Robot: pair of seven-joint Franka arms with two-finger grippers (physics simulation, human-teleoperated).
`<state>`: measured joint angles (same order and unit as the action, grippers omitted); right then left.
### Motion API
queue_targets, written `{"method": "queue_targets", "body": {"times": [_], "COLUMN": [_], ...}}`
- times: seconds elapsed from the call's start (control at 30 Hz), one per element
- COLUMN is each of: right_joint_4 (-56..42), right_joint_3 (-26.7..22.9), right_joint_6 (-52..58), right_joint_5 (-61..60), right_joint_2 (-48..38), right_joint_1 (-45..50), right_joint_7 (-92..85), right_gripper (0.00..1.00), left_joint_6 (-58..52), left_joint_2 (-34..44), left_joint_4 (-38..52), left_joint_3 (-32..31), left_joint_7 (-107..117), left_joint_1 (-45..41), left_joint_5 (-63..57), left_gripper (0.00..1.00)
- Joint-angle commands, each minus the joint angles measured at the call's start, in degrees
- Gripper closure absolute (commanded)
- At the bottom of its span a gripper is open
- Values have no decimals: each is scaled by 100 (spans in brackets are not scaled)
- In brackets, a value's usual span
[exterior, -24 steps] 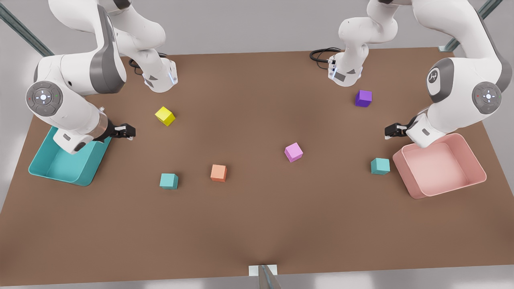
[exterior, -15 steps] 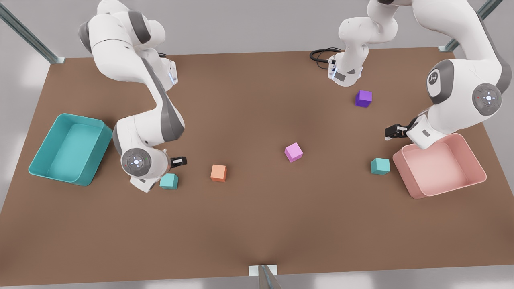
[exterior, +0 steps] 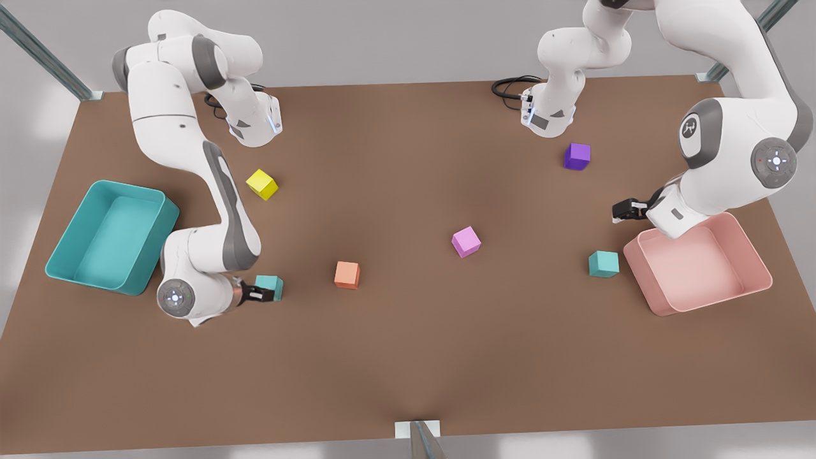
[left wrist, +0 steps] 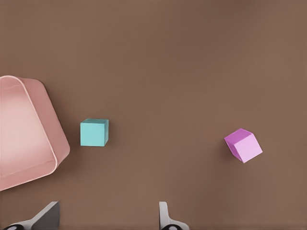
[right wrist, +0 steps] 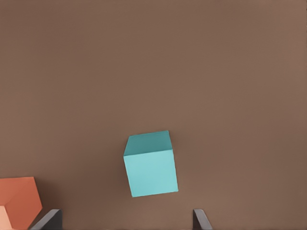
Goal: Stack the two blue cubes on top of each other
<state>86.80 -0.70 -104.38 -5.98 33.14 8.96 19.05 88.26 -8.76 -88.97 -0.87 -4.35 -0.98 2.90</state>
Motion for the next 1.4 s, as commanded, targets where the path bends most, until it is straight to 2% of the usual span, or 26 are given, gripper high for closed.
{"method": "queue_targets", "body": {"times": [0.0, 0.2, 0.67, 1.37], "right_joint_4": [487, 909, 1551, 1551], "right_joint_3": [-9, -26, 35, 44], "right_joint_6": [-1418, -2280, -2016, -1972], "right_joint_5": [0, 176, 229, 150], "right_joint_2": [-185, -167, -132, 378], "right_joint_1": [9, 27, 36, 71], "right_joint_7": [661, 740, -1510, -1554], "right_gripper": [0, 0, 0, 0], "left_joint_6": [-89, -116, -239, -248], "left_joint_2": [-12, -21, -21, -65], "left_joint_4": [2, 2, 2, 2], "left_joint_3": [-1, -1, -1, -1], "left_joint_7": [-22, -31, -4, -13], "left_joint_1": [1, 1, 1, 19], "left_joint_5": [-8, 0, -9, 0], "left_gripper": [0, 0, 0, 0]}}
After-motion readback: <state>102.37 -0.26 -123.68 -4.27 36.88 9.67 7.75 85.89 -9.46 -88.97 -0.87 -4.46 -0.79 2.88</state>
